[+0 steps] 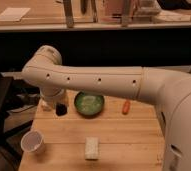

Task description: Place the eraser in the ceramic cup

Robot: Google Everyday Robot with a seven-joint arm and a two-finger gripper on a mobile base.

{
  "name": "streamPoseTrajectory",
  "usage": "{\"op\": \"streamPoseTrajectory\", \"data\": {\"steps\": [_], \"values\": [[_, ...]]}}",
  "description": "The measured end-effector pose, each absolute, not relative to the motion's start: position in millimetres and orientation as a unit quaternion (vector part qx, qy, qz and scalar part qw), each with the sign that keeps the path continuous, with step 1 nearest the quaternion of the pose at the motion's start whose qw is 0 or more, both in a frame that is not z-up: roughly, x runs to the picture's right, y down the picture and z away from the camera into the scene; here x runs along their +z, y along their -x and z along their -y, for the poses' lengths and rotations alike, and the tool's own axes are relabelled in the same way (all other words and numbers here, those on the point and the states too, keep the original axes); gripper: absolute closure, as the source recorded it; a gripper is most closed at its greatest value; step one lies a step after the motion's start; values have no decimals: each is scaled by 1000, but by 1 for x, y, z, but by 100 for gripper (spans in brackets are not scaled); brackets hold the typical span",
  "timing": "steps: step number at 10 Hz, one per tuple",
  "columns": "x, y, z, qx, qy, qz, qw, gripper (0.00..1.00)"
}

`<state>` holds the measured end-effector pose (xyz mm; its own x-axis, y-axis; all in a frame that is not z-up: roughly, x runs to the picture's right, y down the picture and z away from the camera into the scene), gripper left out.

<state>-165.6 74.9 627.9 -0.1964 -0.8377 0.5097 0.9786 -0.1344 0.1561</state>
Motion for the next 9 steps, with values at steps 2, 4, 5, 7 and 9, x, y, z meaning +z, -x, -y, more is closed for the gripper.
{"op": "streamPoseTrajectory", "data": {"steps": [2, 4, 5, 7, 9], "values": [[628, 170, -82, -740, 152, 234, 612, 99], [628, 178, -89, -745, 151, 237, 605, 99], [627, 184, -92, -748, 150, 239, 601, 99], [627, 190, -94, -752, 150, 239, 596, 99], [629, 200, -100, -758, 148, 242, 588, 99]]}}
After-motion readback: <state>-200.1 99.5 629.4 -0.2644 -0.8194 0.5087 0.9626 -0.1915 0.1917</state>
